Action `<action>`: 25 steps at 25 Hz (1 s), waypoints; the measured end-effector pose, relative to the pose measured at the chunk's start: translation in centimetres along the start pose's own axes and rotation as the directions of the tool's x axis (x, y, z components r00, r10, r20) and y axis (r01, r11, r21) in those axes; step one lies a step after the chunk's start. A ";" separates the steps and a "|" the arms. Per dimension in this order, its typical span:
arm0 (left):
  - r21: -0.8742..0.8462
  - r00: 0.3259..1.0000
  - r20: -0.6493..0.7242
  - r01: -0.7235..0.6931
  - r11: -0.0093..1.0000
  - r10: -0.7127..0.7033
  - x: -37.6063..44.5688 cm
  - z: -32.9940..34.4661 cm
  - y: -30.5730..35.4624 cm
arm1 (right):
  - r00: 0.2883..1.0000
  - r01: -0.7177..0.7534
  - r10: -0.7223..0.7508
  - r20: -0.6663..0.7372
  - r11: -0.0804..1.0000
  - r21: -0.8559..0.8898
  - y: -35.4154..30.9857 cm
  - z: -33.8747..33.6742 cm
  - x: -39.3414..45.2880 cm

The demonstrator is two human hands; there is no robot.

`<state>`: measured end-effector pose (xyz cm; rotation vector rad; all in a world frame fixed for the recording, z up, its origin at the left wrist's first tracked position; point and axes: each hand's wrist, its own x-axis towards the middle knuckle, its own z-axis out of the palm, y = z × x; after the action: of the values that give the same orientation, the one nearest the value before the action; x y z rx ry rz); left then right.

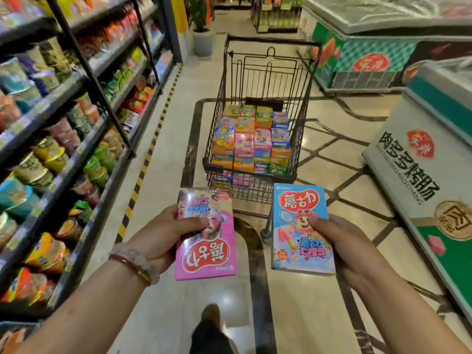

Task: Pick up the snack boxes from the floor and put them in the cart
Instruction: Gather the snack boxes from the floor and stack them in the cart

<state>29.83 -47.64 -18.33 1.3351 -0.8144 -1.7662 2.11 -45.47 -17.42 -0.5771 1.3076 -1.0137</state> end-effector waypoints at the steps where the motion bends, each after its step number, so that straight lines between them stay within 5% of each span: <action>1: 0.009 1.000 0.004 0.012 1.000 -0.012 1.8 -0.2 0.9 | 1.000 -0.001 0.001 -0.005 1.000 0.004 -0.7 0.5 1.6; 12: 0.026 0.984 0.165 0.060 0.998 -0.063 23.4 -2.4 12.5 | 0.995 0.016 -0.006 -0.096 0.994 0.106 -8.0 6.5 18.8; 25: 0.006 0.971 0.054 0.234 0.972 -0.234 45.5 3.9 16.2 | 0.963 -0.101 0.131 -0.237 0.986 0.133 -15.2 1.2 38.0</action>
<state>21.87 -94.84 -25.62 1.4369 -0.7088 -1.9923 -2.93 -85.64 -23.86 -0.2851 1.4682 -1.0822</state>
